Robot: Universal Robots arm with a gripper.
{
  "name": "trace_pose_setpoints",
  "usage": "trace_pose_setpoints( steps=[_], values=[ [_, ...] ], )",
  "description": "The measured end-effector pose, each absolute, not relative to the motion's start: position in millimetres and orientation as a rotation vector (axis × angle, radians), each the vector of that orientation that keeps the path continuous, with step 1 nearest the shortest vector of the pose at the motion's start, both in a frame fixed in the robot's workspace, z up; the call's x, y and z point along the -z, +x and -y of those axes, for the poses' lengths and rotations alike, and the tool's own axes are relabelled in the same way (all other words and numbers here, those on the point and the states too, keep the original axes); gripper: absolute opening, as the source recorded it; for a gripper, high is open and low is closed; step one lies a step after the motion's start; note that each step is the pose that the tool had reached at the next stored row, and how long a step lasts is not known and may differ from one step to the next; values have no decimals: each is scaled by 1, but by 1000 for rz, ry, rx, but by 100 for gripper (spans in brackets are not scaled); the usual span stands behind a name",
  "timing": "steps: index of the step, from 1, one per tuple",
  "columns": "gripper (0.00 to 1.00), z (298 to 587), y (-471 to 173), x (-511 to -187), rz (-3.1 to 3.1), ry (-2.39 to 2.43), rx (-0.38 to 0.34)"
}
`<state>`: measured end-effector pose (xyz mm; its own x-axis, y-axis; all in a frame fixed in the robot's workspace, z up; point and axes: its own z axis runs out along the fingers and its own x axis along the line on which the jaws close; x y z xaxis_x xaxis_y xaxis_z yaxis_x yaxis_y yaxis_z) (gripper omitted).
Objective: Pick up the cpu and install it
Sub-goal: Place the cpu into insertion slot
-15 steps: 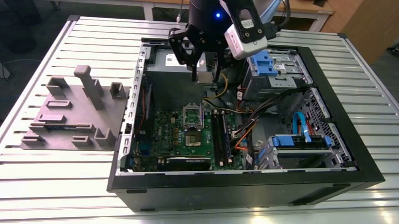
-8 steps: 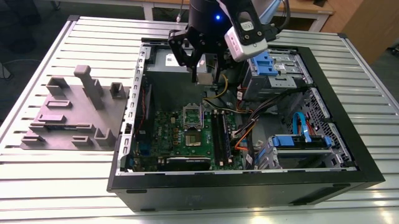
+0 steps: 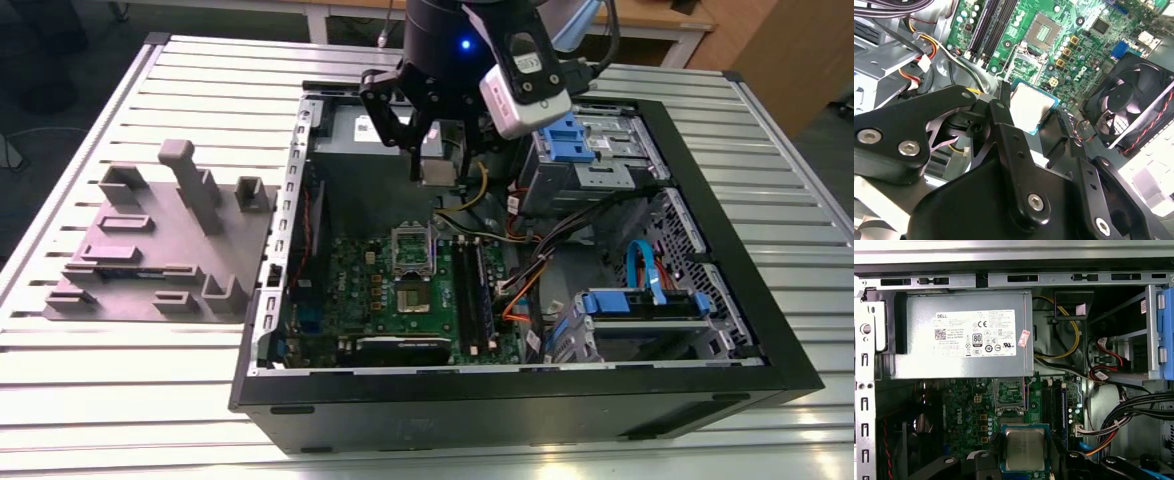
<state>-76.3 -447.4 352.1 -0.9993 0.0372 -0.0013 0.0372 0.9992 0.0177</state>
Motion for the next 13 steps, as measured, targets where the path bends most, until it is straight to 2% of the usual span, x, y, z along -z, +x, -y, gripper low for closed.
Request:
trace_pose_setpoints(
  steps=[13],
  values=[
    [47, 448, -76, -351, -3139, 58, -28]
  ],
)
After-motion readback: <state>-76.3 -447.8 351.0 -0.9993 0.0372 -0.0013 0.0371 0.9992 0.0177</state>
